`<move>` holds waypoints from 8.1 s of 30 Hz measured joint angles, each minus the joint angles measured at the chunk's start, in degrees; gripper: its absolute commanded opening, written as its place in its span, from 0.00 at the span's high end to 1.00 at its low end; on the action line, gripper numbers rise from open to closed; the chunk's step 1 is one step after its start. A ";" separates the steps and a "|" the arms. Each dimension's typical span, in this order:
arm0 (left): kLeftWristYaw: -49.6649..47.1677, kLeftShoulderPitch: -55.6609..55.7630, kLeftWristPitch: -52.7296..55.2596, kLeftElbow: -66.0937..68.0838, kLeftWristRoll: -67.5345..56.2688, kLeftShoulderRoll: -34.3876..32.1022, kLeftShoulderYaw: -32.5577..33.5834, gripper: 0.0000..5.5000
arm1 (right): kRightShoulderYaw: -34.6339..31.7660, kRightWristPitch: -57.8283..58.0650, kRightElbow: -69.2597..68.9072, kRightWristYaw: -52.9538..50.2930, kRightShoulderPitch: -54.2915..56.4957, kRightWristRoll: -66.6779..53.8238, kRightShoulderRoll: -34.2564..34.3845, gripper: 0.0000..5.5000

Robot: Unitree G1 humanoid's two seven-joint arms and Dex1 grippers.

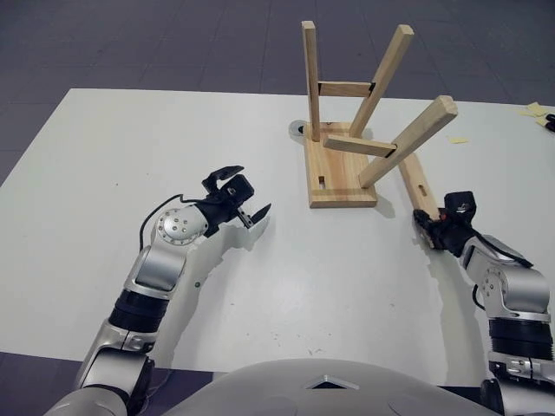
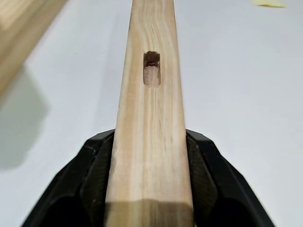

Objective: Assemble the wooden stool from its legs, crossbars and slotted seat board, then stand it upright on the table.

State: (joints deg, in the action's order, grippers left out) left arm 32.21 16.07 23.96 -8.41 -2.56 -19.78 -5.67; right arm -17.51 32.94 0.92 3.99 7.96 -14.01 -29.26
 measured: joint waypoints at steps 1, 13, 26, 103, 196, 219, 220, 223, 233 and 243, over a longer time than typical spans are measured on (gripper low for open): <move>-0.73 1.89 2.33 -0.77 -3.03 1.47 2.57 0.02 | -1.51 -2.56 0.19 -2.34 2.29 1.44 -0.32 0.62; -21.27 27.29 30.56 -4.97 -59.04 12.76 32.09 0.02 | 7.19 -21.43 -18.86 5.77 27.09 -0.28 -2.20 0.62; -35.98 25.88 32.75 -6.50 -80.89 13.87 24.57 0.02 | 20.83 -12.50 -32.32 17.91 17.36 -8.65 2.61 0.62; -23.10 17.36 12.88 0.02 -35.74 -1.82 12.35 0.81 | 10.63 2.59 -22.27 11.05 11.37 0.60 4.03 0.02; -27.71 16.10 19.54 1.29 -30.87 12.32 16.67 0.81 | 10.34 -2.87 -25.30 36.67 3.51 -25.66 -4.70 0.61; -24.36 16.34 20.63 -3.38 -26.04 7.66 6.94 0.81 | 11.66 -5.20 -25.53 34.43 2.83 -24.82 -3.53 0.61; -24.80 16.13 20.67 -3.93 -25.62 7.72 6.26 0.81 | 11.63 -5.22 -25.51 34.37 2.77 -24.80 -3.49 0.61; -25.92 14.58 20.14 -5.99 -23.94 8.46 4.25 0.81 | 11.75 -5.32 -25.56 34.10 2.75 -24.66 -3.05 0.61; -25.76 13.52 19.41 -6.12 -23.14 9.26 4.61 0.81 | 11.81 -5.35 -25.86 33.92 2.54 -24.48 -2.93 0.61; -23.61 13.89 18.48 -3.07 -24.03 9.21 7.44 0.81 | 11.95 -4.99 -25.86 34.25 2.89 -24.22 -3.43 0.61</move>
State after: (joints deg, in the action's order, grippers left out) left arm 8.60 29.96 42.44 -11.48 -26.58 -10.58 1.78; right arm -5.57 27.95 -24.95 38.24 10.85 -38.23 -32.69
